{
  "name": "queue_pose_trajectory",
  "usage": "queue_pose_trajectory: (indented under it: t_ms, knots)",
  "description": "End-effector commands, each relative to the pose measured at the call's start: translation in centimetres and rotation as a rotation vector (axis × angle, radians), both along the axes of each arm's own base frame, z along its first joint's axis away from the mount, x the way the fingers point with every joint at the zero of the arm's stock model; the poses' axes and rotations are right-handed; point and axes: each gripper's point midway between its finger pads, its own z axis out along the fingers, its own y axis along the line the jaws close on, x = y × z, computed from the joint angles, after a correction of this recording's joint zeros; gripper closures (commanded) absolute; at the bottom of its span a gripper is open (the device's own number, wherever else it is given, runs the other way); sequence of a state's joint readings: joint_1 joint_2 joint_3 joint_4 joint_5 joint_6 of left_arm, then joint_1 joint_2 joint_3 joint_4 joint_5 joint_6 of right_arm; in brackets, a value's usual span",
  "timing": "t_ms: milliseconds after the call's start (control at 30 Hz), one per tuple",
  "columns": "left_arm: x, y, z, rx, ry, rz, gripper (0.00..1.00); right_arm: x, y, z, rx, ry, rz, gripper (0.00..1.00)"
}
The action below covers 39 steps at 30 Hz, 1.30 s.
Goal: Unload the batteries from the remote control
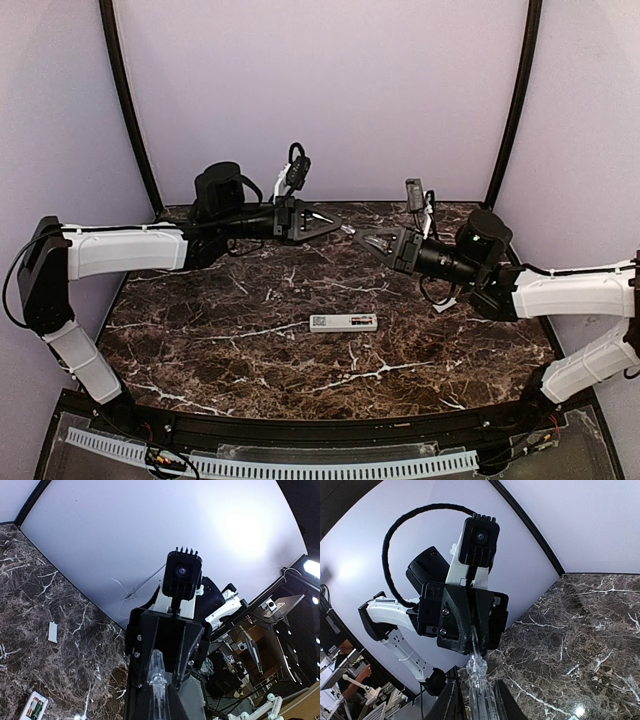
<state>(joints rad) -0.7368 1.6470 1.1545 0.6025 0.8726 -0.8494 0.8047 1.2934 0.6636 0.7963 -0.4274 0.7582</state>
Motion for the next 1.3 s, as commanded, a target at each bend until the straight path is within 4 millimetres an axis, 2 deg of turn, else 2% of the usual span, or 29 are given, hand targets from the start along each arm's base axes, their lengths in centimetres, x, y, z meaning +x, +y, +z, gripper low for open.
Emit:
queue_pose_trajectory:
  t_ms: [0, 200, 400, 667, 933, 1133, 1267]
  knots:
    - [0.0, 0.2, -0.2, -0.011, -0.011, 0.002, 1.0, 0.0, 0.1, 2.4, 0.051, -0.063, 0.01, 0.79]
    - [-0.4, 0.4, 0.0, -0.025, -0.033, -0.011, 1.0, -0.1, 0.3, 2.5, 0.055, -0.058, 0.027, 0.82]
    - [-0.9, 0.7, 0.6, -0.036, -0.118, -0.017, 1.0, -0.8, 0.8, 2.8, 0.056, -0.046, 0.09, 0.71]
    - [-1.0, 0.9, 1.0, -0.04, -0.169, -0.009, 1.0, -1.5, 1.2, 3.2, 0.07, -0.041, 0.15, 0.71]
    - [-1.1, 1.1, 0.8, -0.038, -0.176, -0.007, 1.0, -1.7, 1.2, 3.5, 0.083, -0.045, 0.166, 0.8]
    - [-1.1, 1.1, 0.7, -0.037, -0.181, -0.002, 1.0, -1.7, 1.4, 3.3, 0.083, -0.038, 0.173, 0.99]
    - [-1.0, 1.1, 0.6, -0.029, -0.18, 0.002, 0.98, -1.4, 1.3, 2.9, 0.069, -0.027, 0.158, 1.0]
